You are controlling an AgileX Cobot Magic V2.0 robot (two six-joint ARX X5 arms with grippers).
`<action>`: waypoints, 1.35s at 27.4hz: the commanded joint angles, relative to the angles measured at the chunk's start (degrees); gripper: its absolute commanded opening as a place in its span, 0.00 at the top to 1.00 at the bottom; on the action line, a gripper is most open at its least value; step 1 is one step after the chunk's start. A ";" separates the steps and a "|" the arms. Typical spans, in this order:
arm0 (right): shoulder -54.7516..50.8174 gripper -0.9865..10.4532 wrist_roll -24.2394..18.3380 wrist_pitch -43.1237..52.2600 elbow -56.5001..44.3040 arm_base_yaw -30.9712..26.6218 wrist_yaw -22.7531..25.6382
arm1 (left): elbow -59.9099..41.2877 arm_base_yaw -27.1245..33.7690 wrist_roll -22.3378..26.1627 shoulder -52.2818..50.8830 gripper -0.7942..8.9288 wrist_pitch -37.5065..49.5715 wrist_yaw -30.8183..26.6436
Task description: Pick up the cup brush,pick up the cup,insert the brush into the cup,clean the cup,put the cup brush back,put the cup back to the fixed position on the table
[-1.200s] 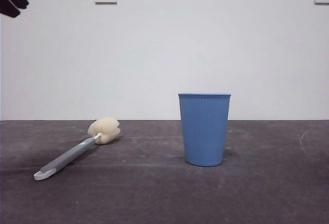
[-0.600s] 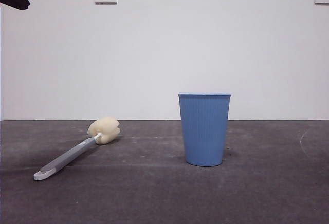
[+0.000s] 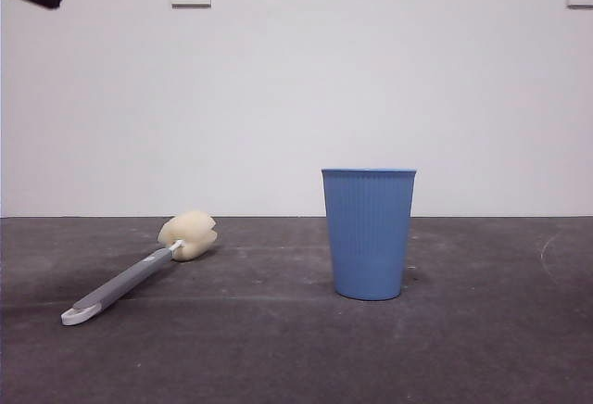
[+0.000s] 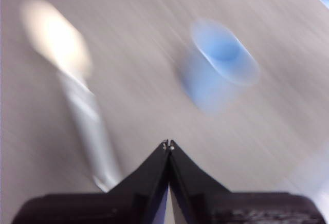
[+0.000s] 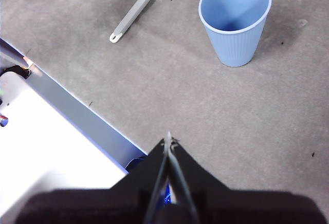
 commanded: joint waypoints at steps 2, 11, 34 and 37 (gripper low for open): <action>-0.09 0.91 -0.24 0.33 0.11 0.04 0.13 | -0.50 1.77 13.38 -1.27 0.92 12.72 -11.54; -0.07 0.91 -0.24 0.31 0.11 0.04 0.15 | -22.43 24.20 23.65 -19.17 0.92 39.34 -2.49; -0.09 0.91 -0.24 0.31 0.11 0.04 0.15 | -44.26 29.70 17.49 -39.58 0.92 22.08 -2.49; -0.07 0.91 -0.24 0.31 0.11 0.02 0.15 | -44.26 29.68 17.33 -40.22 0.92 22.53 -2.05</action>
